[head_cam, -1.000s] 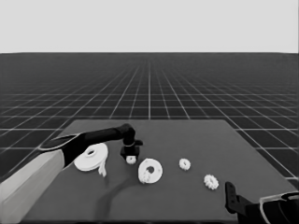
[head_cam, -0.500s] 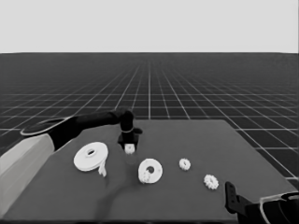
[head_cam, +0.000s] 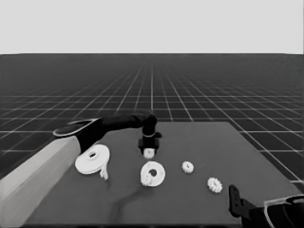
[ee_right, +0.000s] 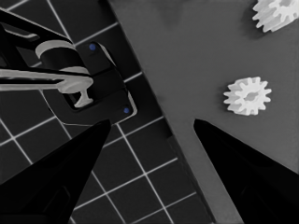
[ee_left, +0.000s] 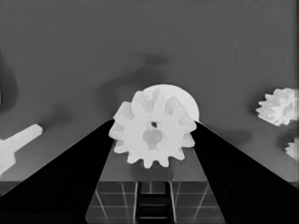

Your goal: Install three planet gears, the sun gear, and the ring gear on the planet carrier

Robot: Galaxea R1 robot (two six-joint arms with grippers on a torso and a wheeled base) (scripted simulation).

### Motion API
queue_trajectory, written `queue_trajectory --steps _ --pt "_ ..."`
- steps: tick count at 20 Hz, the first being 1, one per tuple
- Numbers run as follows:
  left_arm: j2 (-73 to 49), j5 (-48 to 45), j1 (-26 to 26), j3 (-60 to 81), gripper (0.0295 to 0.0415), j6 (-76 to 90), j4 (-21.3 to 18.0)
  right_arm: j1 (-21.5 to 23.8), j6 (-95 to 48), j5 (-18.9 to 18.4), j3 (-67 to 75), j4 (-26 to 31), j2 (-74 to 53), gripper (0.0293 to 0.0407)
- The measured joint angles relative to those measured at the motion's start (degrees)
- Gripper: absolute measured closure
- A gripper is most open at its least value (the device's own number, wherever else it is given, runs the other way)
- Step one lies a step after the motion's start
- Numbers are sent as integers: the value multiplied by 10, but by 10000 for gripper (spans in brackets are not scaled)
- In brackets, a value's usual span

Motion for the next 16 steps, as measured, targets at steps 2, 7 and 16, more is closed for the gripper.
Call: queue_trajectory --steps 2,7,16 --pt "12 -25 54 -38 398 21 49 0 0 0 0 0 0 315" --pt "23 -41 80 -69 398 38 70 0 0 0 0 0 0 315" --pt "24 -42 82 -72 326 39 71 0 0 0 0 0 0 315"
